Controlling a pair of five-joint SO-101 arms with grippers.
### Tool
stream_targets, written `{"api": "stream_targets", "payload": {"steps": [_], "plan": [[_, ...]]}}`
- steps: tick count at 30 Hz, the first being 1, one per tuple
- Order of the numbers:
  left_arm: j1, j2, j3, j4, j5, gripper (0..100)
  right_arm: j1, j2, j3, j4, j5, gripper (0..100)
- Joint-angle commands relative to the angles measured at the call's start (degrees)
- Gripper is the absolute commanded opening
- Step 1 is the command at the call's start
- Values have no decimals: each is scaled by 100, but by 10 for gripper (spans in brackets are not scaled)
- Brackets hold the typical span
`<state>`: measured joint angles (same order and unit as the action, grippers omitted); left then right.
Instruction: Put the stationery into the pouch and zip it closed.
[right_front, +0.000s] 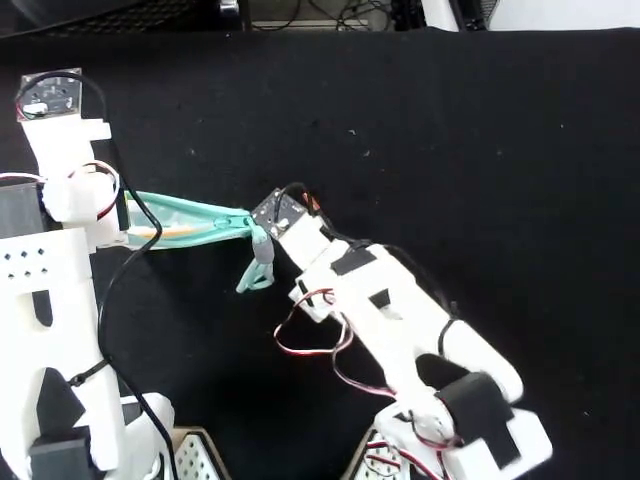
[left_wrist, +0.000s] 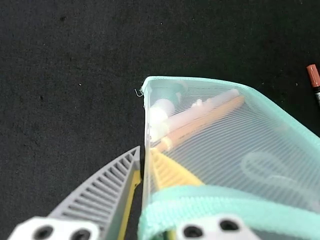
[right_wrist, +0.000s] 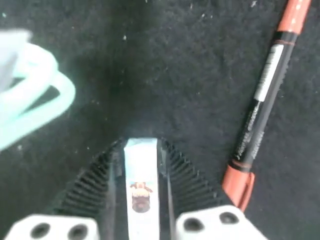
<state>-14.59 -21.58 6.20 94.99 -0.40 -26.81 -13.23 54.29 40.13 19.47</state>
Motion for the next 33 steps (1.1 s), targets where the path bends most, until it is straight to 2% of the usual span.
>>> {"api": "stream_targets", "payload": {"steps": [1, 4, 8, 10, 13, 17, 24, 28, 33], "plan": [[-48, 97, 224, -132, -53, 29, 246, -1051, -453, 387, 62, 12], [-40, 97, 224, -132, -53, 29, 229, -2334, -558, 862, 44, 12], [-22, 97, 233, -132, -53, 29, -281, -4224, -919, 1371, 9, 12], [-22, 97, 224, -132, -53, 29, -589, -5024, -1182, 1266, 9, 12], [-22, 97, 207, -132, -44, 29, -949, -5701, -1314, 571, -53, 12], [-22, 97, 207, -132, -44, 29, -1442, -5754, -1033, -835, -475, 12], [-48, 97, 207, -132, -44, 29, -2532, -5226, 136, -3824, -422, 12], [-48, 97, 207, -132, -44, 29, -2778, -4690, 268, -4440, 141, 12], [-57, 97, 207, -132, -44, 30, -2866, -4066, 215, -4967, 220, 12]]}}
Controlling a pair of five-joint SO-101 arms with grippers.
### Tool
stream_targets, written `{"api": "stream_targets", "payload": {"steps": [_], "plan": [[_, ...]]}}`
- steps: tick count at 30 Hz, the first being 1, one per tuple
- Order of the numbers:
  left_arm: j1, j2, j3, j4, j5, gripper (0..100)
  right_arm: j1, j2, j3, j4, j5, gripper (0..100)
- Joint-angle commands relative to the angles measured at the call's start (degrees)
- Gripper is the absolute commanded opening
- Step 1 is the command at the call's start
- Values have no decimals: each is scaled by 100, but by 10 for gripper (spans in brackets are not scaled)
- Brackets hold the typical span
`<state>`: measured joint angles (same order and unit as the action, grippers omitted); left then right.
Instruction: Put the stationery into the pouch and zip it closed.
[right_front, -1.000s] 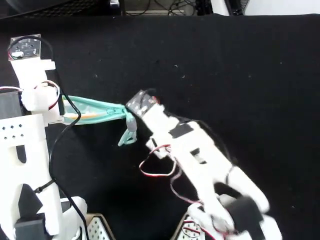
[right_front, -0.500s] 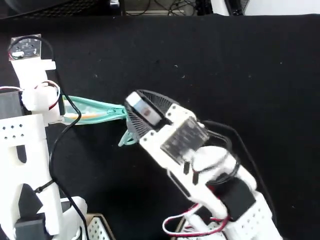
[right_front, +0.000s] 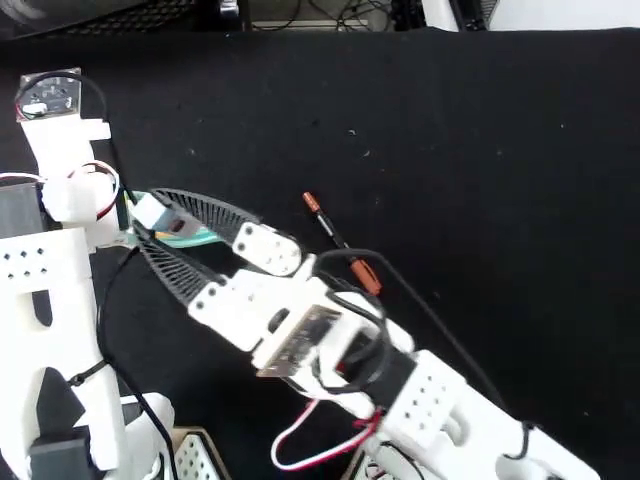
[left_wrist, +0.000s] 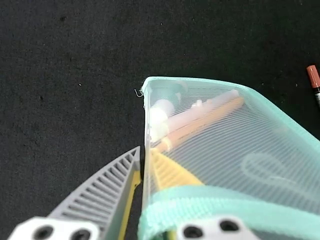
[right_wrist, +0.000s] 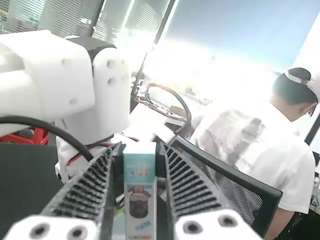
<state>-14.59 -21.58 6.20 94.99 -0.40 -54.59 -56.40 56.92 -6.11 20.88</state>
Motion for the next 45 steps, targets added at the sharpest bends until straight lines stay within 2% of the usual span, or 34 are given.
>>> {"api": "stream_targets", "payload": {"steps": [1, 11, 20, 29, 31, 35, 38, 43, 45], "plan": [[-57, 97, 207, -132, -44, 30, -88, 338, -22, -404, 70, 12], [-57, 97, 207, -132, -44, 30, -44, 382, 655, -457, -308, 12], [-57, 79, 198, -132, -44, 30, 686, 391, 875, -466, -325, 12], [-57, 70, 198, -132, -44, 30, 686, 382, 840, -316, -325, 14], [-57, 70, 198, -132, -44, 30, 615, 365, 620, 185, -325, 48], [-57, 88, 198, -132, -44, 30, 369, 365, -277, 2075, -554, 160], [-57, 88, 198, -132, -44, 30, 237, 356, -1112, 3218, -985, 162], [-57, 88, 198, -132, -53, 30, 264, 338, -2914, 4695, -932, 162], [-57, 88, 198, -132, -53, 30, 536, 277, -3714, 5301, -932, 161]]}}
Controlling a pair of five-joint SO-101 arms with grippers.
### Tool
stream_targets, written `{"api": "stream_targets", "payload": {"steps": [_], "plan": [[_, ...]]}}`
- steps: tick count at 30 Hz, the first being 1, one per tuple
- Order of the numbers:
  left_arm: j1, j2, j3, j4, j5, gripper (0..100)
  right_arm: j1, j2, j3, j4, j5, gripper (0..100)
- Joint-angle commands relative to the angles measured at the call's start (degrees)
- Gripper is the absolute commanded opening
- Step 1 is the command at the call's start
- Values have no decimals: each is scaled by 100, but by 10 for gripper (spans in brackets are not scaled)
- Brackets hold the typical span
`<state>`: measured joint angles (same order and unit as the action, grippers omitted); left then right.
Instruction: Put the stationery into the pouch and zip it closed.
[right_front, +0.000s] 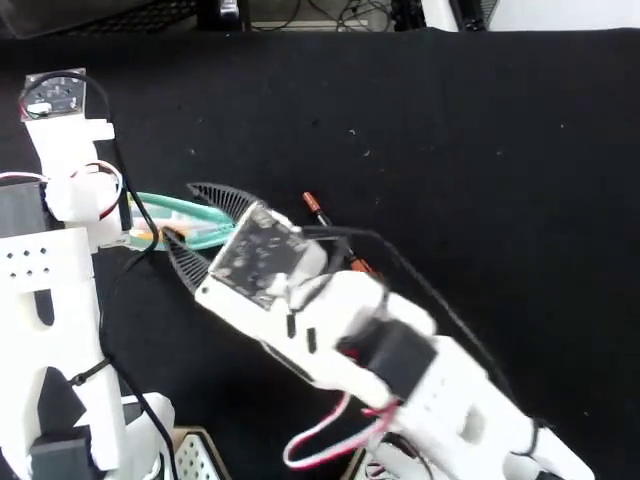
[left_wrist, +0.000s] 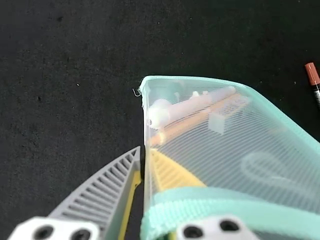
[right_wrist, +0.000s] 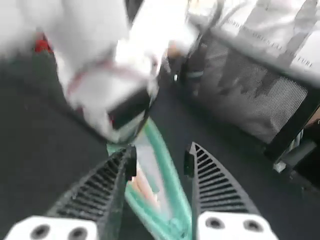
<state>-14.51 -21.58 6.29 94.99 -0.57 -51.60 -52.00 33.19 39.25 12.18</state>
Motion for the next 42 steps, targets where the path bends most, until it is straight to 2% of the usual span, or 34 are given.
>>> {"api": "stream_targets", "payload": {"steps": [1, 4, 8, 10, 14, 22, 29, 34, 37, 40, 41, 42], "plan": [[-66, 88, 189, -132, -35, 30, 501, -233, -1701, 1037, -62, 159], [-66, 88, 189, -132, -35, 30, 1714, -374, -2352, 1732, -70, 158], [-66, 88, 189, -132, -35, 30, 3288, -189, -1912, 2532, -97, 158], [-66, 88, 189, -132, -35, 30, 3780, 145, -1244, 2611, -79, 158], [-66, 97, 189, -132, -35, 30, 4343, 1226, 22, 1978, -53, 162], [-57, 97, 189, -132, -35, 30, 4193, 3556, 435, 818, 923, 162], [-40, 97, 189, -132, -35, 30, 3341, 5121, 189, -141, 993, 160], [-57, 97, 189, -132, -35, 30, 3341, 6185, -532, -105, 985, 159], [-48, 97, 198, -132, -35, 30, 3446, 6466, -1068, 545, 993, 154], [-57, 97, 198, -132, -35, 30, 3578, 6510, -1305, 1046, 1002, 30], [-57, 97, 198, -132, -35, 30, 3631, 6475, -1341, 1169, 993, 8], [-57, 97, 198, -132, -35, 30, 3719, 6431, -1341, 1284, 985, 28]]}}
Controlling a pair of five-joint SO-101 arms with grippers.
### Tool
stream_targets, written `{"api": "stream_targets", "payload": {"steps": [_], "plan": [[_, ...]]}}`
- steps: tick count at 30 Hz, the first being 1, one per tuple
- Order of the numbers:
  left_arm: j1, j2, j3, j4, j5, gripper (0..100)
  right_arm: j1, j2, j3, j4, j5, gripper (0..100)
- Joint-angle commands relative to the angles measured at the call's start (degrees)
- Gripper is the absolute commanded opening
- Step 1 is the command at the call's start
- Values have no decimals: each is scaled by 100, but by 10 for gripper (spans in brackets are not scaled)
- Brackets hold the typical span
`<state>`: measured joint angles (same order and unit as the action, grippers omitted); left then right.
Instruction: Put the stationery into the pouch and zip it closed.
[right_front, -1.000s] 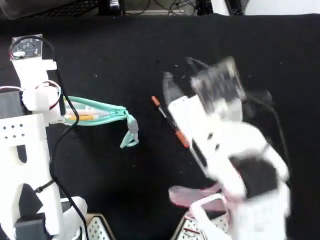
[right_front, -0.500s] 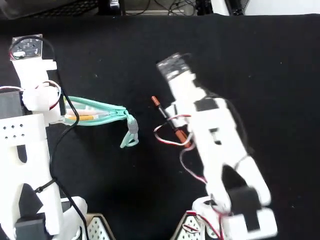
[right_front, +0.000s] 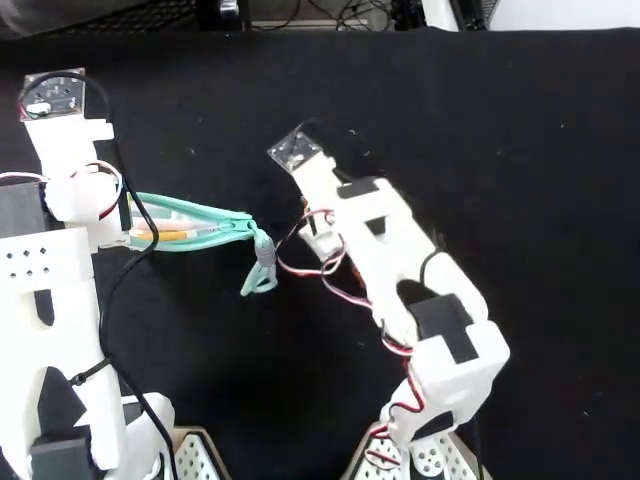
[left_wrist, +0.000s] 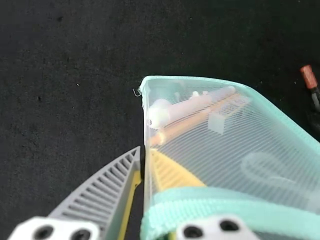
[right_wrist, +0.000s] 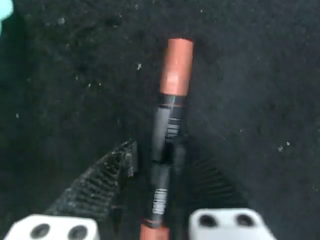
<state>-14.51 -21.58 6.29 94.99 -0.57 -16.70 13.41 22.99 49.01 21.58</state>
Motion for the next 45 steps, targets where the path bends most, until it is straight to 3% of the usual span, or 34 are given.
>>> {"api": "stream_targets", "payload": {"steps": [1, 8, 15, 21, 23, 30, 34, 40, 44, 45], "plan": [[-57, 97, 198, -132, -35, 30, 325, -171, -321, 396, 53, 16], [-57, 97, 198, -132, -35, 30, 1081, -1059, 224, 1020, 114, 12], [-48, 97, 189, -132, -35, 30, 985, -2536, 1815, 703, 721, 23], [-57, 97, 198, -132, -35, 30, 844, -2712, 1938, 659, 721, 257], [-57, 97, 198, -132, -35, 30, 703, -2633, 1824, 659, 686, 282], [-57, 97, 215, -132, -35, 30, 123, -1798, 971, 659, 431, 270], [-57, 97, 233, -132, -35, 30, 167, -787, 154, 686, 325, 201], [-57, 97, 233, -132, -35, 30, 536, 409, -523, 703, 334, 178], [-57, 97, 224, -132, -35, 30, 624, 365, -532, 712, 334, 5], [-57, 97, 224, -132, -35, 30, 633, 303, -488, 721, 334, 23]]}}
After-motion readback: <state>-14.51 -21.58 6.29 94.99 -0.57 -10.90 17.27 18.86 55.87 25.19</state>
